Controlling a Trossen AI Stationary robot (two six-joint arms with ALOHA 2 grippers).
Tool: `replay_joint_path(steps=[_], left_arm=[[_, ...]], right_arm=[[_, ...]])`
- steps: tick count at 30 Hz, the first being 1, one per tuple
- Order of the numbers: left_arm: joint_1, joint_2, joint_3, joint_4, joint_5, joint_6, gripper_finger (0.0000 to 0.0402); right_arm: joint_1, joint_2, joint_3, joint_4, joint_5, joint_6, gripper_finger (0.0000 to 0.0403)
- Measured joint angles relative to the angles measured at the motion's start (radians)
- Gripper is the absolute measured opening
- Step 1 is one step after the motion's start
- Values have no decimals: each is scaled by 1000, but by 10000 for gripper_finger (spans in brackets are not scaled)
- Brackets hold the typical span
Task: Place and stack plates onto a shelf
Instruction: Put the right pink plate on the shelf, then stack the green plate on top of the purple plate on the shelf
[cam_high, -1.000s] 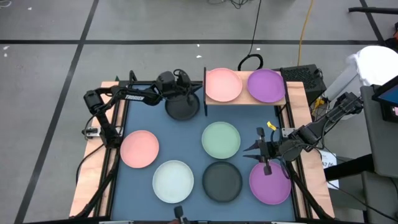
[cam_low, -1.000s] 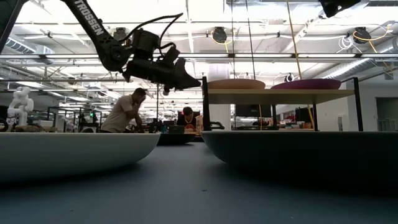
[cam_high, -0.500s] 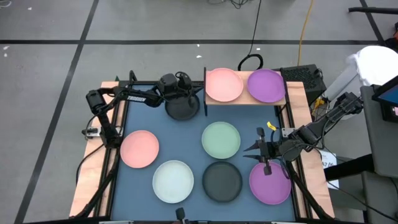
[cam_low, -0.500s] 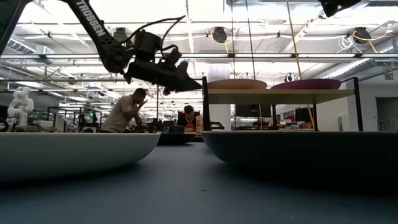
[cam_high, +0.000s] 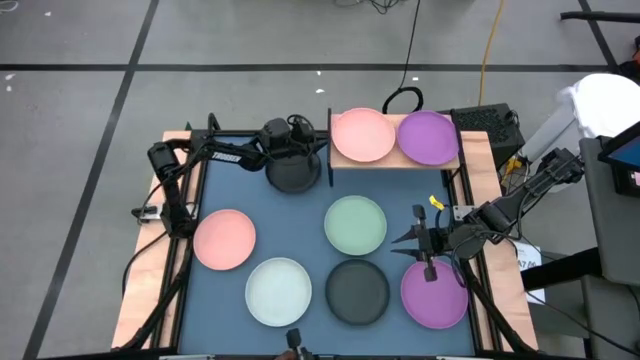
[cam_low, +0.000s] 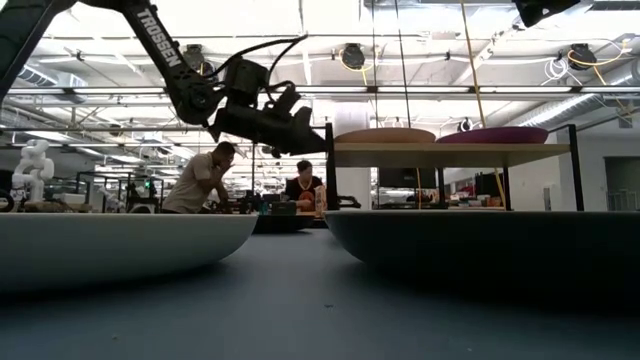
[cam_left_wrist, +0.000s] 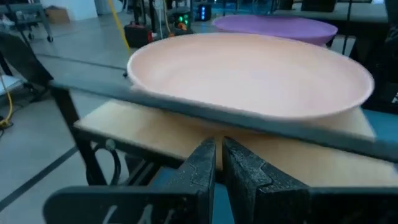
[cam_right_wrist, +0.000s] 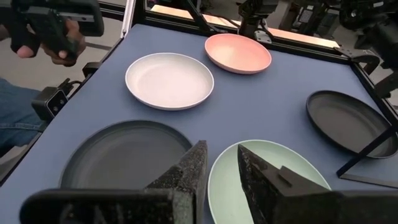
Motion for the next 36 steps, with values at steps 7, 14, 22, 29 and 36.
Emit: replay_joint_path(steps=[7,14,22,29,36], left_arm=[[19,-36,-1,-83,0,20,35],[25,-185,-1,-426,-1,63,35],[-61,-363,-1,-802,-1,30,35],[-220,-454,-104,-820,-1,-57,35],[-340,-516,-180,-787,-11,-126,35]], right_arm=[[0,0,0,-2,-2,12,73],[0,0,0,-10,-3,64,73],[-15,65,-4,-1,78,125,73],[-133,213,-7,16,-43,158,83],[-212,347,-7,12,-164,162,128]])
